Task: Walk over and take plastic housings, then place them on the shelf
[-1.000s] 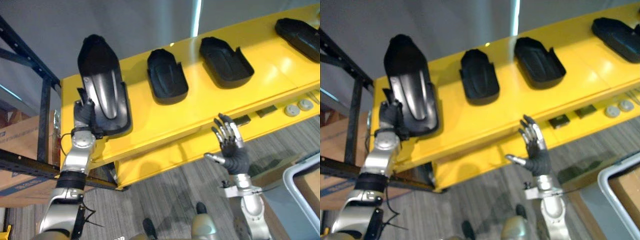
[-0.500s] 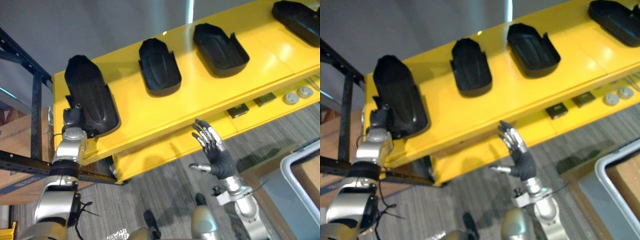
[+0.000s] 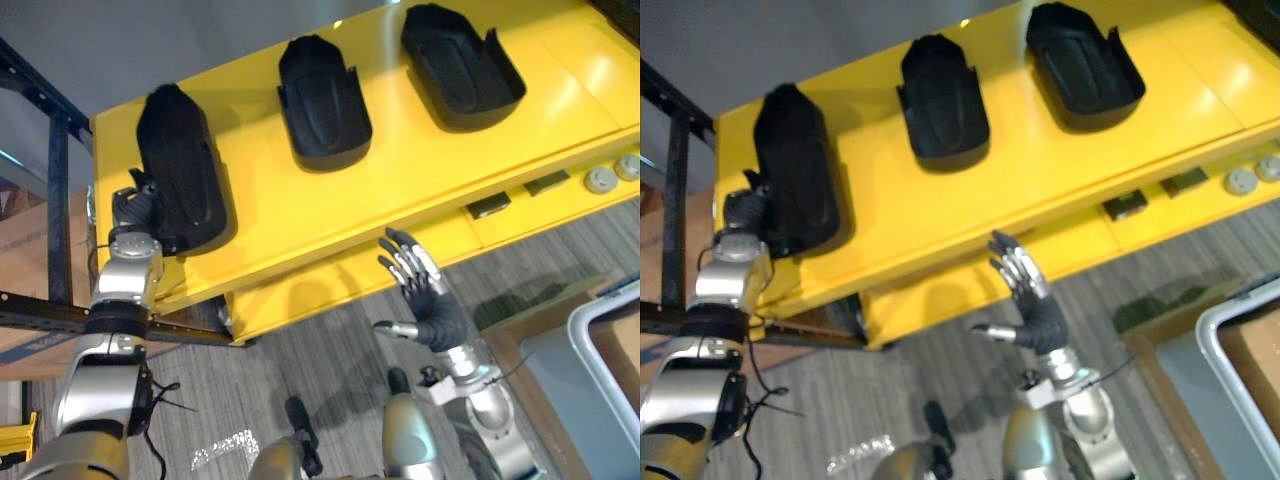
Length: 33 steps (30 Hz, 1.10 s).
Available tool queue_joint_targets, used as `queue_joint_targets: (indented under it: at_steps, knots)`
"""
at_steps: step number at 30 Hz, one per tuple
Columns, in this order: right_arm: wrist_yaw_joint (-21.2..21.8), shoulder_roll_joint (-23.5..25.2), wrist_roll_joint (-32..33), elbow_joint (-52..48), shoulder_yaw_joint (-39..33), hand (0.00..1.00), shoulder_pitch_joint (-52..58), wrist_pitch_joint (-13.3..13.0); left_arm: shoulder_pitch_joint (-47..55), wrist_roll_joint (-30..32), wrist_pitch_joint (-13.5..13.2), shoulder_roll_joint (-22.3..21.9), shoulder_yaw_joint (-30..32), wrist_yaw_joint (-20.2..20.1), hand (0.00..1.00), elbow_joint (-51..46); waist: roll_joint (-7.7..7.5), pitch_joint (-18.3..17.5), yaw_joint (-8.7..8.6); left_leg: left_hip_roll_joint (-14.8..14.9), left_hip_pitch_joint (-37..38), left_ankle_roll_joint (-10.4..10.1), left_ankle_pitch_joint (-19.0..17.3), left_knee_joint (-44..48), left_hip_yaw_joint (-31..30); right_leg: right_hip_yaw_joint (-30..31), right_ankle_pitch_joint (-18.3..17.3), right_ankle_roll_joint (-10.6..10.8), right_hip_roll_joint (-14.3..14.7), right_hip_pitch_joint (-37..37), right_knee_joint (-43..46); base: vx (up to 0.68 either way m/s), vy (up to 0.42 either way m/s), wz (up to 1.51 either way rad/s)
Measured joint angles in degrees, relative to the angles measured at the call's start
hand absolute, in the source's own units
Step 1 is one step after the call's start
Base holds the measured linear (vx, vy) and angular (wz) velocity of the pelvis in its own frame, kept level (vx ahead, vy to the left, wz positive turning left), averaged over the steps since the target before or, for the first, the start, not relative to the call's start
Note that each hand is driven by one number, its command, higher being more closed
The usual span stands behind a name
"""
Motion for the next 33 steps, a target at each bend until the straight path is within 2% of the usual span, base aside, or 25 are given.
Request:
queue_joint_targets:
  at_steps: [7, 9, 14, 15, 16, 20, 22, 23, 24, 26, 28, 29, 30, 31, 32, 33]
  knots:
    - [0.0, 0.0, 0.0, -1.2, 0.5, 0.00, 1.1, 0.0, -0.3, -1.2, -0.2, 0.0, -0.1, 0.6, 0.00, 0.0, -0.05, 0.0, -0.02, 0.0, 0.0, 0.0, 0.0, 0.1, 0.1, 0.1, 0.0, 0.0, 0.0, -0.1, 0.2, 0.00, 0.000, 0.00]
    - [0.0, 0.0, 0.0, -1.5, 1.2, 0.00, 1.0, 0.0, -0.3, -2.6, -0.9, 0.0, -0.1, 3.0, 0.00, 0.0, -0.20, 0.1, -0.03, 0.0, 0.0, 0.0, 0.0, 0.1, 0.1, 0.1, 0.0, 0.0, 0.0, -0.2, 0.3, 0.00, 0.000, 0.00]
    - [-0.1, -0.1, -0.1, -1.4, 1.6, 0.00, 1.8, -0.6, -0.4, -6.3, -6.9, -0.1, -0.1, 11.9, 0.00, 0.0, -0.54, 1.1, -0.03, 0.0, -0.1, 0.0, 0.0, 0.2, 0.1, 0.1, -0.1, -0.1, 0.0, -0.3, 0.7, 0.00, 0.000, 0.00]
    - [-0.1, -0.1, -0.1, -1.4, 1.6, 0.00, 2.2, -1.2, -0.5, -6.6, -9.2, -0.1, -0.1, 14.5, 0.00, 0.0, -0.54, 1.1, 0.01, 0.0, -0.1, 0.0, 0.0, 0.2, 0.0, 0.1, -0.1, -0.1, -0.1, -0.3, 0.8, 0.00, 0.000, 0.00]
    - [-0.1, -0.1, -0.1, -1.4, 1.6, 0.00, 2.4, -1.4, -0.8, -6.6, -10.2, -0.1, -0.1, 15.8, 0.00, 0.0, -0.54, 1.1, 0.01, 0.0, -0.1, 0.0, 0.0, 0.3, 0.0, 0.1, -0.1, 0.0, -0.1, -0.3, 0.9, 0.00, 0.000, 0.00]
    - [0.0, 0.1, -0.6, -1.0, 1.7, 0.00, 3.0, -3.6, -5.9, -4.8, -19.5, 0.2, -0.1, 23.8, 0.00, -2.4, -0.60, 1.1, 0.07, 0.0, 0.0, 0.0, 0.0, 1.0, -1.3, -0.8, -0.3, 0.1, -0.2, 0.8, 0.9, 0.01, -0.014, 0.11]
    - [0.0, 1.1, -0.7, 0.0, 1.7, 0.00, 3.0, -4.4, -7.0, -1.9, -22.5, 0.3, -0.1, 25.0, 0.00, -7.2, -0.69, 1.0, -0.05, 0.1, 0.7, 0.0, 0.0, 0.9, -2.0, -1.6, -0.3, 0.1, -0.2, 2.0, 0.5, 0.00, -0.019, 0.14]
    - [0.0, 1.3, -0.7, 0.4, 1.7, 0.00, 3.0, -4.5, -7.0, -0.9, -23.4, 0.5, -0.2, 25.0, 0.00, -9.3, -0.76, 1.0, 0.03, 0.2, 1.1, 0.0, 0.0, 0.8, -2.1, -1.7, -0.3, 0.1, -0.1, 2.6, 0.3, 0.01, -0.016, 0.08]
    - [0.0, 1.6, -0.8, 0.7, 1.8, 0.00, 3.0, -4.7, -7.0, 1.4, -25.6, 1.2, -0.3, 25.0, 0.00, -14.8, -0.79, 0.9, 0.02, 0.2, 2.2, 0.0, 0.0, 0.5, -2.5, -2.4, -0.3, 0.1, -0.1, 4.3, -0.6, 0.01, -0.014, 0.10]
    - [-0.1, 1.8, -1.9, 0.8, 2.1, 0.00, 2.8, -5.4, -6.6, 3.1, -27.6, 2.2, -0.4, 24.9, 0.00, -21.6, -0.87, 0.7, 0.11, 0.2, 3.0, 0.0, 0.0, -0.1, -3.0, -3.0, -0.3, 0.1, -0.1, 5.6, -1.4, 0.01, -0.006, 0.12]
    - [-0.5, 1.8, -4.3, 0.8, 2.9, 0.00, 2.5, -5.8, -0.9, 3.4, -31.3, 2.3, -0.3, 22.6, 0.00, -34.3, -0.95, -2.0, 0.64, 0.2, 3.0, 0.0, 0.0, -0.2, -3.8, -4.1, -0.1, 0.3, -0.2, 6.8, -2.8, 0.03, 0.001, 0.18]
    - [-1.2, 1.8, -5.0, 0.8, 3.3, 0.00, 2.2, -5.9, 1.9, 3.4, -31.4, 2.0, -0.5, 21.6, 0.00, -37.9, -0.92, -2.9, 0.60, 0.2, 3.0, 0.0, 0.0, -0.2, -4.4, -4.7, -0.1, 0.4, -0.3, 7.4, -3.4, 0.09, 0.004, 0.34]
    - [-2.0, 1.9, -5.9, 0.8, 3.8, 0.00, 1.6, -6.0, 8.5, 3.4, -31.9, 1.0, -0.8, 19.4, 0.00, -44.7, -1.00, -4.9, 0.75, 0.2, 3.2, 0.0, 0.0, -0.4, -5.3, -5.9, 0.0, 0.5, -0.3, 8.6, -4.2, 0.11, 0.004, 0.39]
    - [-3.3, 2.3, -7.3, 0.8, 3.9, 0.00, 1.1, -6.0, 15.6, 3.3, -32.8, -1.5, -0.9, 17.3, 0.00, -51.2, -1.10, -6.1, 1.66, 0.2, 3.9, 0.0, 0.0, -0.5, -6.2, -6.8, 0.0, 0.5, -0.3, 10.1, -5.1, 0.11, 0.002, 0.32]
    - [-3.6, 2.4, -7.6, 0.8, 4.0, 0.00, 0.9, -6.0, 17.2, 3.3, -32.9, -2.1, -0.9, 16.9, 0.00, -52.4, -1.15, -6.2, 1.88, 0.2, 4.1, 0.0, 0.0, -0.5, -6.3, -7.0, 0.0, 0.5, -0.4, 10.5, -5.2, 0.10, -0.007, 0.39]
    - [-6.4, 2.7, -9.6, 0.8, 3.9, 0.00, -0.3, -6.1, 29.2, 3.2, -33.7, -7.8, -1.3, 13.8, 0.00, -59.8, -1.32, -7.3, 3.23, 0.2, 5.0, 0.0, 0.0, -0.9, -7.6, -8.8, 0.0, 0.6, -0.4, 13.1, -6.7, 0.06, -0.011, 0.52]
